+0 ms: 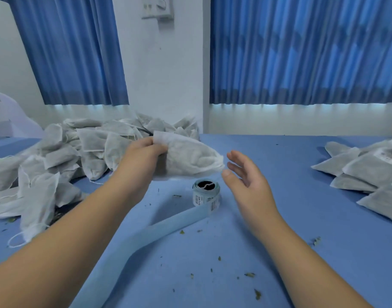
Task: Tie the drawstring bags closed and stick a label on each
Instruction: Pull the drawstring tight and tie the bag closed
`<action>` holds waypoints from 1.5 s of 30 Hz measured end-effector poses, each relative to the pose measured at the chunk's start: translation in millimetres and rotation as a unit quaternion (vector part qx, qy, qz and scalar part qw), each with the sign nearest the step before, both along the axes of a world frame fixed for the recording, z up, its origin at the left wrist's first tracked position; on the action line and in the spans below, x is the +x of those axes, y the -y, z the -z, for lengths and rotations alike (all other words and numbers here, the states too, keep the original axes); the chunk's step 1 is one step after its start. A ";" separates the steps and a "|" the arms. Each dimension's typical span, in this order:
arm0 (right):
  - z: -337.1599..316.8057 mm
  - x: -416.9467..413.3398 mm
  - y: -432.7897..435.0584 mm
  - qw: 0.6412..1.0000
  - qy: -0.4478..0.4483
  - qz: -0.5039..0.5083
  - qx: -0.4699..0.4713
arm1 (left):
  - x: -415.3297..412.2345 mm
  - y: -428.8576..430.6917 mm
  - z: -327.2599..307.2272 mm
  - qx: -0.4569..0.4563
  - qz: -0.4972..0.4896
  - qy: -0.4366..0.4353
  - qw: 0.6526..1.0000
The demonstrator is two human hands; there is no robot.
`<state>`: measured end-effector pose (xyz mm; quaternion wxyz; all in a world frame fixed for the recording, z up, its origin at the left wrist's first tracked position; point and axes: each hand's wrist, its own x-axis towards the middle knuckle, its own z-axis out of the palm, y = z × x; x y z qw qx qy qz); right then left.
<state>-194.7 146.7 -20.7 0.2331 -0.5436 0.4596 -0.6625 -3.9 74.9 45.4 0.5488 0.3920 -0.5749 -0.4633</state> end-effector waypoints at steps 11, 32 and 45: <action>-1.8 -73.3 -41.7 0.993 -0.014 -0.022 0.111 | -81.6 -38.6 26.5 -0.005 0.010 0.086 0.996; -11.5 -90.1 -64.4 0.971 -0.160 -0.044 0.175 | -142.9 -71.2 74.7 -0.270 0.062 0.320 0.906; -18.8 -86.8 -70.2 0.990 -0.105 -0.014 0.094 | -116.2 -75.4 60.5 -0.149 0.209 0.177 0.950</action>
